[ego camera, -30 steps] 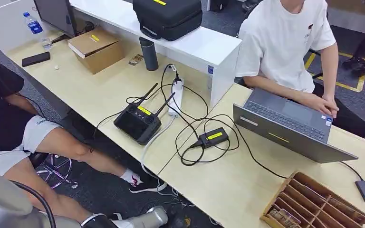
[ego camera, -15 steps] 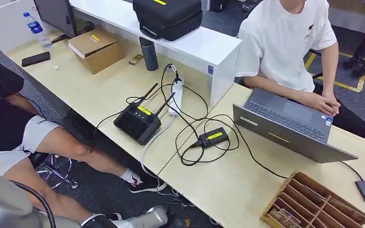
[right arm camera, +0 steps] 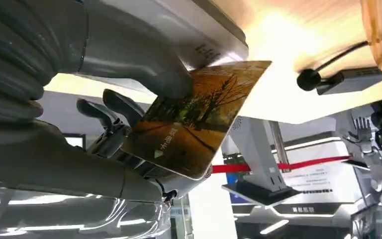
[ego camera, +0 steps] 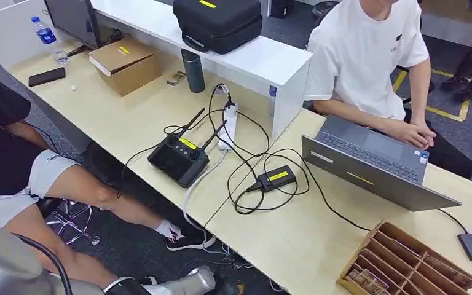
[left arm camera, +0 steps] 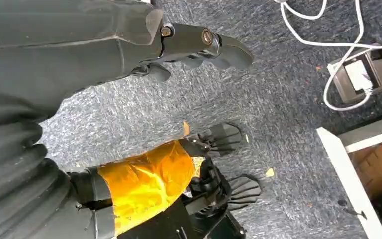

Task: Pass the card to the sensor for recognition and then transmit it.

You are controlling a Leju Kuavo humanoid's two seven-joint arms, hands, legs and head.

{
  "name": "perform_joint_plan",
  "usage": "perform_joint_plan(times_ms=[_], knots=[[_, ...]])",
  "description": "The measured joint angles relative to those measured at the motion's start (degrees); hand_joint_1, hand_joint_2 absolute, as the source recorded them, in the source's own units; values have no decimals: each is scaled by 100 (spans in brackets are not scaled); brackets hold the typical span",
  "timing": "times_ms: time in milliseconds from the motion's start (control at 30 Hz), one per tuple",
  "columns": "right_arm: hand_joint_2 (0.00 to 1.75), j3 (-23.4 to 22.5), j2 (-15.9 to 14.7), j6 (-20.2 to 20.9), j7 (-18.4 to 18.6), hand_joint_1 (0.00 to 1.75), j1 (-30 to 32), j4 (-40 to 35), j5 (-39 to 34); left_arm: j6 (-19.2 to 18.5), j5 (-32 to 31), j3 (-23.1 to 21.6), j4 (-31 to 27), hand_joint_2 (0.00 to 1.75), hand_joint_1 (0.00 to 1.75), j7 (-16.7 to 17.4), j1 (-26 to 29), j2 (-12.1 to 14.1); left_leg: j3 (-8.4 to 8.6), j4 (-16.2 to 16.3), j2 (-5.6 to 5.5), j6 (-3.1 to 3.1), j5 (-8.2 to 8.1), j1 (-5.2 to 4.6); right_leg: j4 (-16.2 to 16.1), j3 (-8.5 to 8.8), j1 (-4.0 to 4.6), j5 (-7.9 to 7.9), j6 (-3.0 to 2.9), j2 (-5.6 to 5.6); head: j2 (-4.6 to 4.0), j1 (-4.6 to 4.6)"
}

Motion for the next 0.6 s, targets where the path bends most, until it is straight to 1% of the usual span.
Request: perform_joint_plan(times_ms=[200,267,400,600], knots=[[175,18,11,-4,-140,175,-212,-177,133,-57,-151,0,0,175,0,68,-52,-2,3,0,0,2,4,0,2,8,0,4,1,-1,0,-2],[175,99,13,-2,-168,175,-375,-339,190,-92,-199,0,0,175,0,114,-100,-7,4,0,0,3,6,-1,3,7,-1,6,0,0,0,-2],[175,295,13,83,-6,175,-724,-700,230,-146,-245,0,0,175,0,142,-181,-26,8,1,-2,-2,10,0,3,7,0,6,0,0,0,0],[175,435,13,79,59,175,-796,-944,229,-177,-251,0,0,175,0,155,-192,-28,6,-1,-2,-3,6,0,3,5,0,3,0,0,0,-2]])
